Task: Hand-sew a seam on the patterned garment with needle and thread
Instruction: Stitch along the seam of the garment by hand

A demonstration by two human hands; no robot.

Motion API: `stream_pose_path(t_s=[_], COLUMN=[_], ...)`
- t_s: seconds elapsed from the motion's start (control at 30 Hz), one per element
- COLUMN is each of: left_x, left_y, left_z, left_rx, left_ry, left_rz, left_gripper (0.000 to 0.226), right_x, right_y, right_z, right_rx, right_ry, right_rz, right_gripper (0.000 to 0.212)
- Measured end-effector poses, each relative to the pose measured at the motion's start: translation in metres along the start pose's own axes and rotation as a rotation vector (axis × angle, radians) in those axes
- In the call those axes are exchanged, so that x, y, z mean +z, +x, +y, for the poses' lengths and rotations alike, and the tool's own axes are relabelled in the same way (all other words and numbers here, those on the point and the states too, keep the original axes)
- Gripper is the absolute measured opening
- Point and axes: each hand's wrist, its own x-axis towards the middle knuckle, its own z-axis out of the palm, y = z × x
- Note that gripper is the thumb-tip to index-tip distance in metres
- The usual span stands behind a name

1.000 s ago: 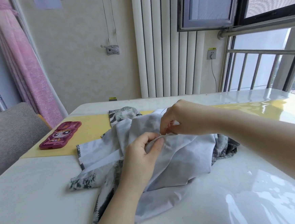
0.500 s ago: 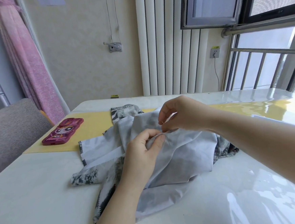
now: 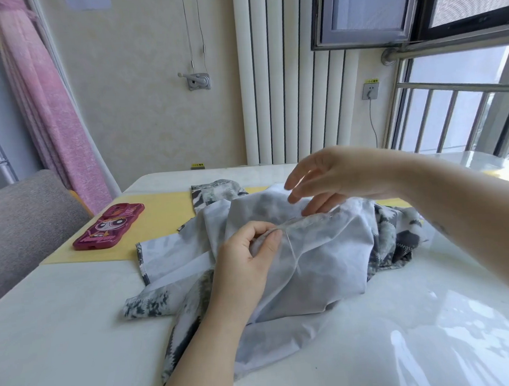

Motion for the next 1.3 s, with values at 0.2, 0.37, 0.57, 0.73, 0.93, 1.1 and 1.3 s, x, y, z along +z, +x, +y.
stream_pose_path(t_s=[0.2, 0.37, 0.57, 0.73, 0.93, 1.1, 1.3], left_x=[0.000, 0.000, 0.000, 0.000, -0.001, -0.001, 0.000], left_y=[0.000, 0.002, 0.002, 0.004, 0.005, 0.004, 0.004], left_z=[0.000, -0.002, -0.003, -0.003, -0.011, -0.011, -0.013], left_rx=[-0.023, -0.082, -0.131, -0.129, -0.135, -0.141, -0.124], left_ry=[-0.023, -0.101, -0.169, -0.157, -0.080, -0.102, -0.098], left_rz=[-0.001, -0.035, -0.059, -0.026, 0.029, 0.032, 0.027], left_gripper=[0.012, 0.009, 0.008, 0.023, 0.008, 0.008, 0.006], right_x=[0.003, 0.035, 0.047, 0.059, 0.042, 0.023, 0.062], right_y=[-0.004, -0.014, 0.003, -0.010, -0.043, -0.054, -0.036], right_z=[0.005, 0.033, 0.051, 0.030, 0.029, 0.044, 0.035], right_rx=[-0.384, -0.800, -1.095, -0.703, 0.100, 0.172, -0.120], right_ry=[-0.613, -0.871, -0.950, -0.067, 0.532, 0.540, 0.058], right_rz=[0.442, 0.316, 0.492, 0.332, -0.585, -0.463, 0.268], right_gripper=[0.005, 0.021, 0.017, 0.012, 0.014, 0.033, 0.015])
